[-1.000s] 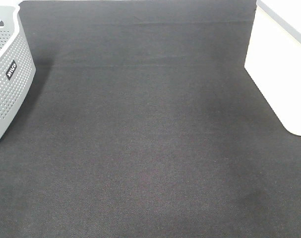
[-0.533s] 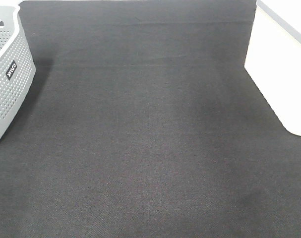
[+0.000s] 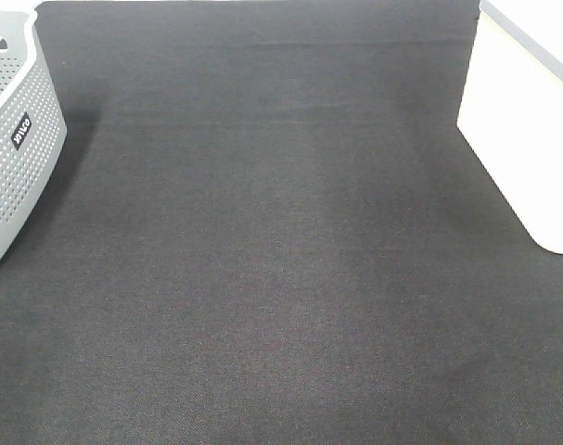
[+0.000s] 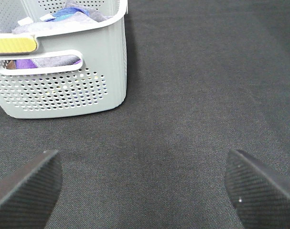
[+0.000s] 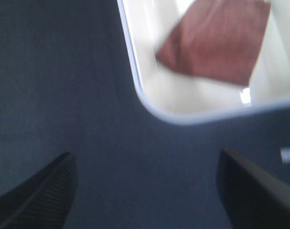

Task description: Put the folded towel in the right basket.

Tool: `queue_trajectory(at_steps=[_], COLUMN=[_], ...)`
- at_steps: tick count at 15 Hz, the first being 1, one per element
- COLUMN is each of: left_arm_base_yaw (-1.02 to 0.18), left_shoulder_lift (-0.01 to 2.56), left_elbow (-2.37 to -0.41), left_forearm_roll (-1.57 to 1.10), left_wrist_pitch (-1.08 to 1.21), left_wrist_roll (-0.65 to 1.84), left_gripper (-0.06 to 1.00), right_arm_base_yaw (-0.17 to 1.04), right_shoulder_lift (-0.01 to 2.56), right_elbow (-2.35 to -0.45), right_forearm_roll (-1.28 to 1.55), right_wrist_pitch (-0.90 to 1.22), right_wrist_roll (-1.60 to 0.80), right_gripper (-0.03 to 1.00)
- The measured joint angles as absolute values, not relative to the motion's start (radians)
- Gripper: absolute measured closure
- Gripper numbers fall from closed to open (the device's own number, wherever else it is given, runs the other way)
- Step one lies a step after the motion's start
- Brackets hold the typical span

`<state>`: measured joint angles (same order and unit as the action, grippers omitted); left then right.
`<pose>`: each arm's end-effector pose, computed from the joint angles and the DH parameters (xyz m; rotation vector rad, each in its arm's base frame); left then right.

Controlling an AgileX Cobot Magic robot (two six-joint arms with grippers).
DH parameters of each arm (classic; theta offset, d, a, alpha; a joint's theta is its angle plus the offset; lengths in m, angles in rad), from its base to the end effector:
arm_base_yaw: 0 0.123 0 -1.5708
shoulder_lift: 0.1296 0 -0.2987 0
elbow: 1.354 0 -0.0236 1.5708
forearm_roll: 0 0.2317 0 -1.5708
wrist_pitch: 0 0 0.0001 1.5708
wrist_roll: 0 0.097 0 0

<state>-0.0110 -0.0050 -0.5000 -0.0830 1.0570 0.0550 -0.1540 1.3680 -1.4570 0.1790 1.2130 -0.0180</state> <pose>-0.0309 -0.0067 0.2657 0.0710 2.0323 -0.0715 0.2507 -0.0225 0.4026 0.1978 2.5823 0.1782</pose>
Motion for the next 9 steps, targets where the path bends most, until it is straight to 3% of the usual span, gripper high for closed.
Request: queue_trajectory(at_steps=[9], left_arm_base_yaw=[-0.011], left_shoulder_lift=[-0.005], left_elbow=[-0.5], left_forearm_roll=[-0.083], left_wrist_pitch=[1.057], left_wrist_roll=[0.055], left_gripper=[0.07], right_arm_base_yaw=[-0.154], right_shoulder_lift=[0.613], right_elbow=[-0.802], right_forearm_roll=[0.095], right_wrist_pitch=[1.215], right_wrist_roll=[-0.018], right_gripper=[0.21])
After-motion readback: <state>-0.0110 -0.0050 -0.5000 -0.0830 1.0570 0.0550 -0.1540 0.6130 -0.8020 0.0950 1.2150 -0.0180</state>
